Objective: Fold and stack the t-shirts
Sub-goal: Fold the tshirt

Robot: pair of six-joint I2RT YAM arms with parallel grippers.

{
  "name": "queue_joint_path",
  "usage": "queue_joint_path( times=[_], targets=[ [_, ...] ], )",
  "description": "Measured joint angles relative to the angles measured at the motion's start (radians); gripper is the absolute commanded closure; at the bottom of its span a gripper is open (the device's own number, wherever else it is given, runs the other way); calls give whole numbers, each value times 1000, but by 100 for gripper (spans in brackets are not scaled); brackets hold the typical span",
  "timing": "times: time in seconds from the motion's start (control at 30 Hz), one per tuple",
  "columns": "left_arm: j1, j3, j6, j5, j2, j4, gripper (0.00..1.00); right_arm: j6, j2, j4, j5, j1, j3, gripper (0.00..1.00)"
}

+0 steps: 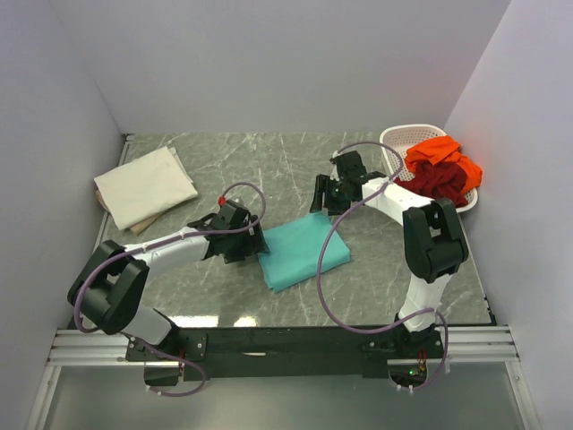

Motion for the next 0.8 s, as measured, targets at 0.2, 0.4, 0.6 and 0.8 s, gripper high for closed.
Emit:
queue_joint_path(
  times=[0.2,0.4,0.6,0.8],
  targets=[
    [0,-34,-7,-19,-58,6,11,-5,-63,-29,43,3,0,28],
    [0,-180,-47,50,-153,122,9,-5,-243,-50,67,21,-27,28],
    [0,-279,-91,138,-193,274,7,9,-347,-50,57,118,-107,29],
    [0,-354,-140,220,-200,425,6,53,-330,-34,36,207,-235,30]
  ],
)
